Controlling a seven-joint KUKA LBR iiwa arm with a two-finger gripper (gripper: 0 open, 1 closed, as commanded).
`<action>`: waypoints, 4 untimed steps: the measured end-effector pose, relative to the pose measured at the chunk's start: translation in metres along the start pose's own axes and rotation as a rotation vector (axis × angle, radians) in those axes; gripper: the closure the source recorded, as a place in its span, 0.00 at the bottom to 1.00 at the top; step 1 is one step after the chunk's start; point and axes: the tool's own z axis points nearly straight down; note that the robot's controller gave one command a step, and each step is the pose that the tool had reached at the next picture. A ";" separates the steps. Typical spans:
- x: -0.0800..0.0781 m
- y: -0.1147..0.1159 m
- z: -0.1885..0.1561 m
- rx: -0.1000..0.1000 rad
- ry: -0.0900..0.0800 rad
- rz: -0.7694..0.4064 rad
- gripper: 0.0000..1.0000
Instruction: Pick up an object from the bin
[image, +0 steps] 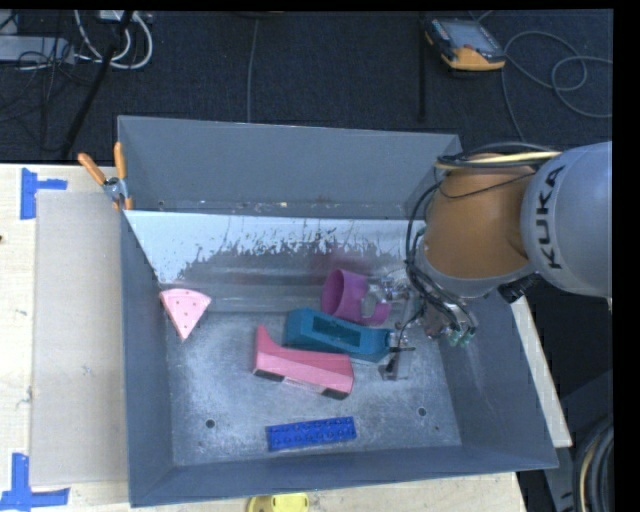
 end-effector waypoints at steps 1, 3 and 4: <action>0.000 0.024 0.040 -0.004 0.006 -0.006 0.00; -0.020 0.031 0.068 0.001 -0.026 -0.311 1.00; -0.018 0.031 0.075 0.001 -0.025 -0.312 0.00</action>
Offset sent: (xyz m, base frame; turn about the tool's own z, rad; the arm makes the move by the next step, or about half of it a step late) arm 0.0213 0.0313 -0.0791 0.0218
